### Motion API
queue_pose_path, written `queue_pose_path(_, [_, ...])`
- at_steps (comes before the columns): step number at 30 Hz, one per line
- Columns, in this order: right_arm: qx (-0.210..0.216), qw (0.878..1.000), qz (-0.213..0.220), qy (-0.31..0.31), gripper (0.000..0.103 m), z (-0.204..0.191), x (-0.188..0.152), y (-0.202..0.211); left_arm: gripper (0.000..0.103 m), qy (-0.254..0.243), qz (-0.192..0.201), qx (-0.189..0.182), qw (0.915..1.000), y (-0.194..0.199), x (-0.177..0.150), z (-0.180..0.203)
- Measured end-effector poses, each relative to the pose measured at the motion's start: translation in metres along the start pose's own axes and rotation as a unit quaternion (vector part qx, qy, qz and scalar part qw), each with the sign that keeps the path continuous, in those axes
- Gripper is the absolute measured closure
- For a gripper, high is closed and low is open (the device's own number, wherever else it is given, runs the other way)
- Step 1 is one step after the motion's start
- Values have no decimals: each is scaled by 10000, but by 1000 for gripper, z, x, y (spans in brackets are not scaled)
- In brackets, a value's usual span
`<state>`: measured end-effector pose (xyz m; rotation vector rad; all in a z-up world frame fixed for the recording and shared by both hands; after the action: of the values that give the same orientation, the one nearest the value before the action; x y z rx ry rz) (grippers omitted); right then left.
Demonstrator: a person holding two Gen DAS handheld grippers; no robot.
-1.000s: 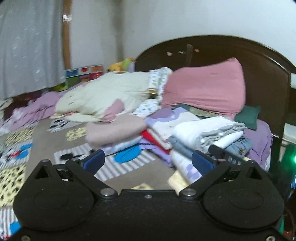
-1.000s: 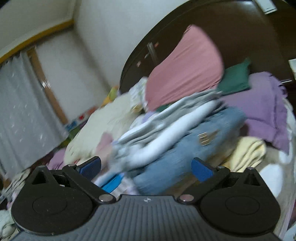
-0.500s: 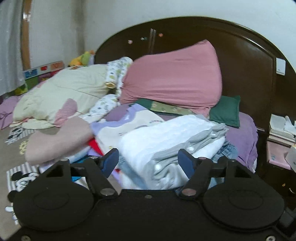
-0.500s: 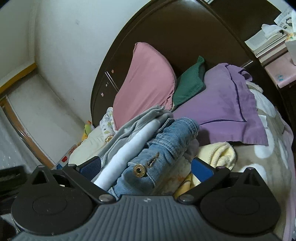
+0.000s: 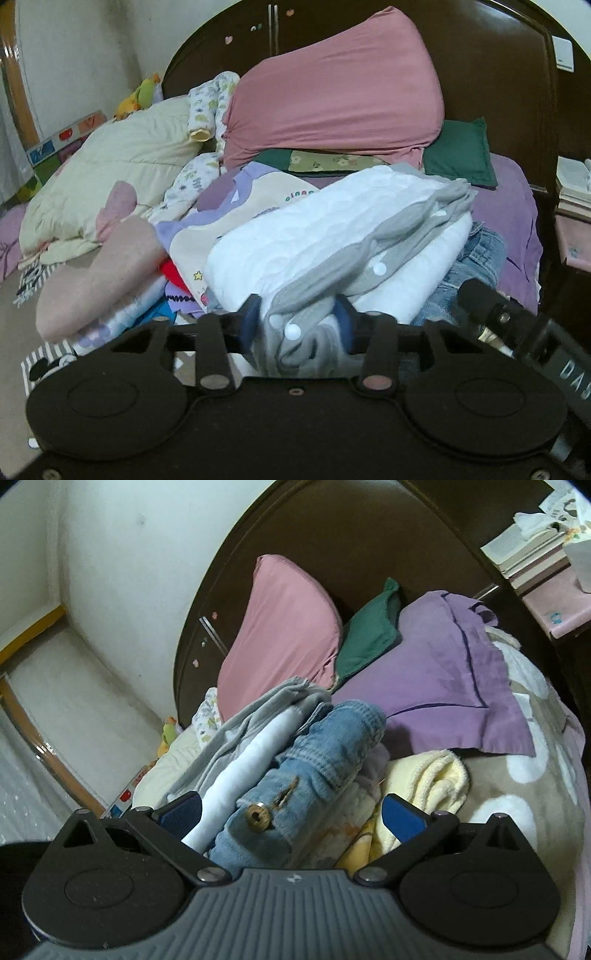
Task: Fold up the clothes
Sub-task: 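Reach both tools toward the clothes pile by the headboard, then grasp the white shirt's grey sleeve with the left tool and lift it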
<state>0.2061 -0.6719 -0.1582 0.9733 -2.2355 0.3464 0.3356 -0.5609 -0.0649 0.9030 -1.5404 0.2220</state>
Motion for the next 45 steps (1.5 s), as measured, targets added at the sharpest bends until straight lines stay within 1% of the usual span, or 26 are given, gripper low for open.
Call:
queue_pose_path(2, [62,10000,-6,61,0,-4,-1,1,75,-69,101,28,9999,7,3,0])
queue_pose_path(5, [199,9997,58,160,0,-11,0,4,78,-279,275,162,9991,21,8,-4])
queue_pose_path(10, [412,9983,157,375,0,-24,1,11,79,-579,364,532,9962,55,1,-37])
queue_pose_path(15, [640,9962,221,545,0,-41,0,18,79,-877,453,900,9910,90,-6,-69])
queue_pose_path(16, [699,9956,222,577,0,-45,-1,20,79,-918,435,976,9900,99,-11,-78])
queue_pose_path(21, [1135,9894,228,878,0,-77,-12,34,79,-994,165,1401,9850,140,-57,-126])
queue_pose_path(23, [1306,9862,203,994,0,-90,-18,40,79,-1082,12,1627,9807,157,-82,-147])
queue_pose_path(25, [1475,9834,114,1049,0,-104,-25,46,79,-1187,-216,1866,9750,172,-112,-168])
queue_pose_path(28, [1771,9778,-116,1118,0,-125,-41,56,79,-1116,-776,2305,9635,202,-175,-209])
queue_pose_path(30, [2039,9709,-387,1192,0,-142,-58,63,80,-984,-1061,2574,9554,227,-211,-232])
queue_pose_path(31, [2192,9659,-589,1245,0,-151,-70,66,80,-904,-1167,2705,9513,241,-226,-242])
queue_pose_path(33, [2493,9520,-1097,1397,0,-169,-98,73,80,-725,-1324,2963,9431,269,-252,-260])
queue_pose_path(35, [2735,9352,-1596,1587,0,-186,-128,82,80,-528,-1392,3175,9365,293,-269,-273])
queue_pose_path(38, [2974,9128,-2094,1860,0,-207,-168,101,80,-280,-1453,3501,9249,322,-289,-288])
queue_pose_path(39, [3073,9047,-2297,1855,0,-213,-180,107,80,-188,-1491,3583,9214,329,-295,-291])
queue_pose_path(40, [3142,8973,-2520,1809,0,-218,-192,113,78,-98,-1571,3616,9190,335,-303,-294])
queue_pose_path(41, [3178,8909,-2737,1745,0,-222,-204,120,72,-9,-1670,3629,9167,341,-313,-297])
queue_pose_path(42, [3209,8830,-2966,1713,0,-226,-218,127,69,73,-1758,3597,9163,346,-322,-298])
queue_pose_path(44, [3241,8666,-3414,1653,0,-231,-244,141,59,185,-1692,3632,9160,360,-325,-293])
queue_pose_path(45, [3250,8581,-3649,1577,0,-233,-255,148,56,242,-1691,3637,9157,367,-325,-290])
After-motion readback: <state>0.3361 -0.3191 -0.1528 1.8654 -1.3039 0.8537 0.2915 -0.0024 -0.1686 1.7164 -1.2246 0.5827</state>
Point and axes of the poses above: each gripper's, at about its wrist camera, not at the fingertips, and y roughly against the way its jaws point, z to its right, x to its top, the point moved 10 cm from there along -y, roughly the way its jaws point, and after that the axes turned 14 degrees about z, right-handed, at the moved point
